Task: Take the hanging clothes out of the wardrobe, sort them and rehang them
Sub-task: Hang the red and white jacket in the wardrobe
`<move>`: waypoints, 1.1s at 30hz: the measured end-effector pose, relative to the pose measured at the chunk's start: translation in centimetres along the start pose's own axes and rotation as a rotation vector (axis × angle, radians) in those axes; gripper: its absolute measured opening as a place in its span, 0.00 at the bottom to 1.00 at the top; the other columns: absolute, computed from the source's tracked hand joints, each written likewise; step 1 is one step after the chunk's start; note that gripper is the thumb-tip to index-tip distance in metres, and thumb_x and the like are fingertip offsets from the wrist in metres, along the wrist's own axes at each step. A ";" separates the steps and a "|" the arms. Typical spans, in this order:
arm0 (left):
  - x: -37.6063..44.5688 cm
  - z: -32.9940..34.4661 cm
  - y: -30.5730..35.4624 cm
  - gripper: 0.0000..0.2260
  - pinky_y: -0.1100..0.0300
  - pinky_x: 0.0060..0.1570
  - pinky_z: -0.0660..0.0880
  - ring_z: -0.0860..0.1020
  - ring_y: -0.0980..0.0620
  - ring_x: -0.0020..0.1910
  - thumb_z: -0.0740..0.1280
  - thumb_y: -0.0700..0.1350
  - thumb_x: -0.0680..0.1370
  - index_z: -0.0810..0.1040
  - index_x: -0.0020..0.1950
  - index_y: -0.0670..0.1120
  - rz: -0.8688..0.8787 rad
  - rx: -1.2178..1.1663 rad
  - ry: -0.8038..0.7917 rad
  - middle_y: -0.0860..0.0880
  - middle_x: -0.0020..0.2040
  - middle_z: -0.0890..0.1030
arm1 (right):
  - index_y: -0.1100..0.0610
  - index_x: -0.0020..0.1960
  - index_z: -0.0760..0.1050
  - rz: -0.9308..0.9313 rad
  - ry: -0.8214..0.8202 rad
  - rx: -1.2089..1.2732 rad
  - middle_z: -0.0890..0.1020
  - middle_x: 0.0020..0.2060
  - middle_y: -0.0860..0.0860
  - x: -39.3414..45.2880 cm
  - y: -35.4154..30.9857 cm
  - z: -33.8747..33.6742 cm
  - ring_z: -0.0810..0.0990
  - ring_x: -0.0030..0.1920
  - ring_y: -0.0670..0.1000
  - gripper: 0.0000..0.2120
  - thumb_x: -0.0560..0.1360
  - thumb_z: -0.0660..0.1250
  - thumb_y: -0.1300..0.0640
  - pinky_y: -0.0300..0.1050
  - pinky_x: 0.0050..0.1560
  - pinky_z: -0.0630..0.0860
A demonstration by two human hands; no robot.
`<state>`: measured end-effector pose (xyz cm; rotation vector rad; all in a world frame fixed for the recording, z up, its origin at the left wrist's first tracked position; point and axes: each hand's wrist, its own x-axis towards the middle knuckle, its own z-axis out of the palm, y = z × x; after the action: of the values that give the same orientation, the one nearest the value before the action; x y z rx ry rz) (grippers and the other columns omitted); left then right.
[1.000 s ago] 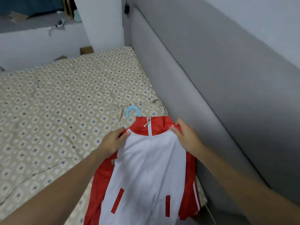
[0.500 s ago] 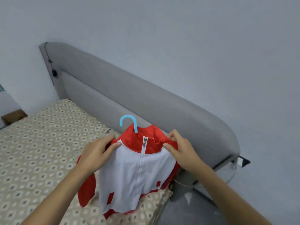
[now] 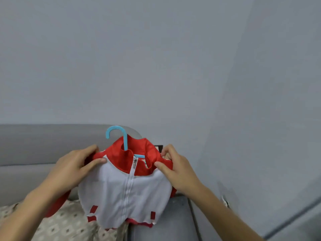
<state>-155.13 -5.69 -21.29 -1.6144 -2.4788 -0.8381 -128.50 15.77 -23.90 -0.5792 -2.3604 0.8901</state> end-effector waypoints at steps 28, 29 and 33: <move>-4.6 24.1 61.9 0.28 0.53 0.42 0.77 0.79 0.56 0.39 0.53 0.74 0.77 0.74 0.48 0.51 0.945 -0.550 -0.529 0.55 0.38 0.81 | 0.41 0.57 0.73 0.789 0.820 -0.466 0.76 0.40 0.33 -51.8 0.5 -38.7 0.77 0.42 0.39 0.14 0.78 0.75 0.51 0.34 0.44 0.71; -4.5 25.1 63.4 0.27 0.52 0.42 0.77 0.79 0.56 0.39 0.54 0.73 0.78 0.74 0.48 0.50 0.973 -0.563 -0.541 0.55 0.38 0.81 | 0.41 0.57 0.73 0.813 0.840 -0.476 0.77 0.41 0.33 -52.6 0.4 -39.0 0.78 0.42 0.40 0.14 0.78 0.75 0.51 0.34 0.44 0.72; -4.6 28.4 68.4 0.26 0.49 0.44 0.79 0.79 0.56 0.39 0.56 0.71 0.81 0.75 0.47 0.49 1.067 -0.608 -0.614 0.55 0.38 0.81 | 0.41 0.58 0.76 0.892 0.910 -0.498 0.82 0.48 0.38 -55.2 0.5 -39.7 0.82 0.49 0.41 0.11 0.78 0.74 0.46 0.45 0.52 0.80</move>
<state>-87.35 24.56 -19.35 -3.2574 -1.0906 -0.9956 -61.86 3.67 -17.73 -1.8519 -1.4013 0.1948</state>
